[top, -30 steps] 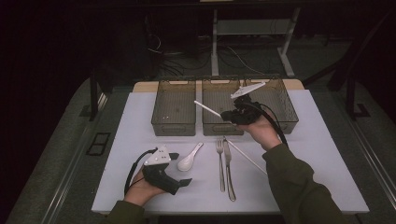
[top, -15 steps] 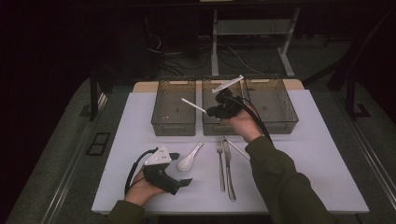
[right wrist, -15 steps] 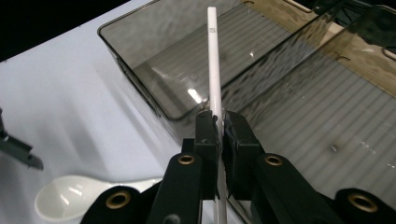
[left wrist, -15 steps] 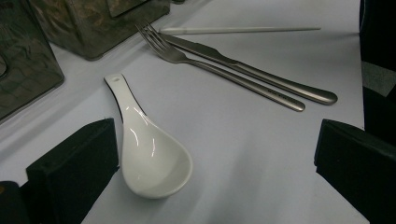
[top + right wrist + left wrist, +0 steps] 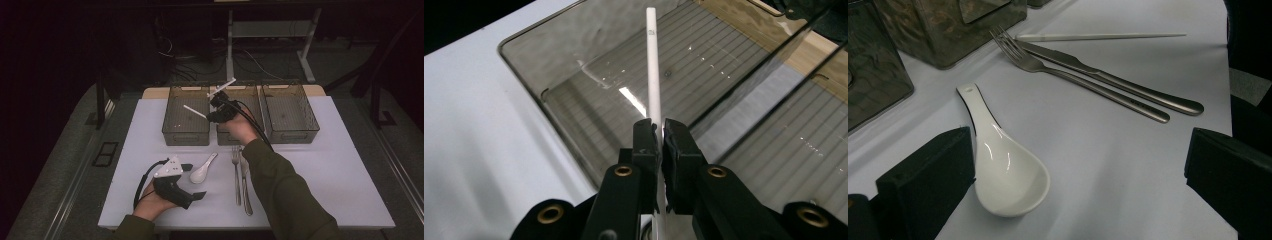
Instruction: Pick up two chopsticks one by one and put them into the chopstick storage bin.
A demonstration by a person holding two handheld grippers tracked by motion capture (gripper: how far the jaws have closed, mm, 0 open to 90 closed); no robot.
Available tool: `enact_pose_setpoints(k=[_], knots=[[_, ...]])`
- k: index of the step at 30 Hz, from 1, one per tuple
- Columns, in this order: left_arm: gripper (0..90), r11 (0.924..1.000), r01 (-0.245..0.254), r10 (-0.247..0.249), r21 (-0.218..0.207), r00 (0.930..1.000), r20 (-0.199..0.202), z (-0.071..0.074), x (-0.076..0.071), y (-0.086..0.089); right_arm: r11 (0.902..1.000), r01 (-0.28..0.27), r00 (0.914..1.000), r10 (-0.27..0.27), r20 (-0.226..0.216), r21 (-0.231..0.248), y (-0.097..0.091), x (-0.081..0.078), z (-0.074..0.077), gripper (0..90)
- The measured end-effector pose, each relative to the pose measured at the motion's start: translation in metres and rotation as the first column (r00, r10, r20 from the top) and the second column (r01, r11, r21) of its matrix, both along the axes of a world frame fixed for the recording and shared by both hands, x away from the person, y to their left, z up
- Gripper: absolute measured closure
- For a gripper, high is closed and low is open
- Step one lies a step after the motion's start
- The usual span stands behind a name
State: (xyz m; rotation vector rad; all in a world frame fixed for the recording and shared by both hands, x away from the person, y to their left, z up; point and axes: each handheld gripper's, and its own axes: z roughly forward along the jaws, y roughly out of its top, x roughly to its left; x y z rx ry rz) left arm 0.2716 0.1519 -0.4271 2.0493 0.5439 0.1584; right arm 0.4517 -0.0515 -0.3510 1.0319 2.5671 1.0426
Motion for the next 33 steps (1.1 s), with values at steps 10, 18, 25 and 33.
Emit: enact_pose_setpoints(k=[10, 18, 25, 33], knots=[[0.0, 0.9998, 0.0, 0.0, -0.019, 1.0, -0.004, 0.0, 0.0, 0.001, 0.9988, 0.032, 0.9994, -0.032, -0.012, -0.039, 0.034, 0.023, -0.004, 84.5], [0.0, 0.9996, 0.0, 0.0, -0.027, 1.0, -0.008, 0.001, 0.001, 0.003, 0.9971, 0.046, 0.9982, -0.048, -0.035, -0.061, 0.061, 0.039, -0.013, 84.5], [0.0, 0.9994, -0.005, 0.004, -0.035, 1.0, -0.008, 0.002, 0.001, 0.005, 0.9969, 0.055, 0.9983, -0.056, -0.018, -0.056, 0.074, 0.041, -0.016, 76.9], [0.0, 0.9997, -0.002, 0.002, -0.026, 1.0, -0.002, 0.001, 0.001, 0.005, 0.9994, 0.034, 0.9989, -0.034, -0.032, -0.011, 0.059, 0.035, -0.007, 58.8]])
